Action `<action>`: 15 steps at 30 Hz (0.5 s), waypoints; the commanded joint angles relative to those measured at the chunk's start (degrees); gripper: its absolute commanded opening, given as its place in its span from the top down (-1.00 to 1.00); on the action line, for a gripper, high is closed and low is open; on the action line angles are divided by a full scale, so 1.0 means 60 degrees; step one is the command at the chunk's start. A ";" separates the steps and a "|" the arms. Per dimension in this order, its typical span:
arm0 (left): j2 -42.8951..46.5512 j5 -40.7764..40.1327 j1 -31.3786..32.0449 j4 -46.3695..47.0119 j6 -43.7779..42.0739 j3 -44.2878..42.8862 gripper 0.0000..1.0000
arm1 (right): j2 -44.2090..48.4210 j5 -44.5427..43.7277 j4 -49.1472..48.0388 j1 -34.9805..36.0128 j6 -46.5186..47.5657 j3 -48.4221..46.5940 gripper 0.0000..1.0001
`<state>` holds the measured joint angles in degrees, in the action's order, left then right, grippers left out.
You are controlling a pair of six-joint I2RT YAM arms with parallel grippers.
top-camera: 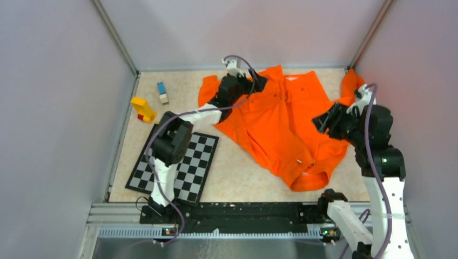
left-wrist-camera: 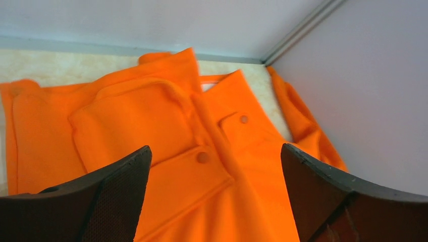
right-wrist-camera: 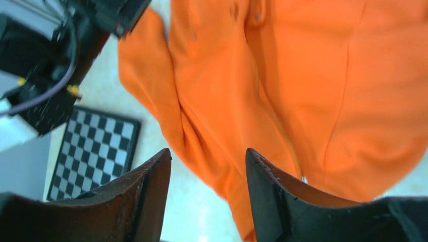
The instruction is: Zip up the jacket
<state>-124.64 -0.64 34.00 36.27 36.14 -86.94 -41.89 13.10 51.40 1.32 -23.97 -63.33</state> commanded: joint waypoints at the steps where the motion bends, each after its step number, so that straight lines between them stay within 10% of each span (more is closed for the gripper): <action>1: 0.3121 0.1307 -0.0026 -0.0873 -0.0499 0.0984 -0.97 | -0.0424 -0.0285 -0.2073 0.0029 0.0621 -0.1358 -0.14; 15: 1.1675 0.2319 -0.0055 -0.2656 -0.4594 0.3187 -0.97 | 0.1272 -0.3730 -0.2846 0.0093 0.1140 -0.4316 -0.71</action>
<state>-64.38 10.72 33.80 21.80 17.69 -72.73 -36.23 1.58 36.25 1.37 -19.84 -83.83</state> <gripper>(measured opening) 0.987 0.850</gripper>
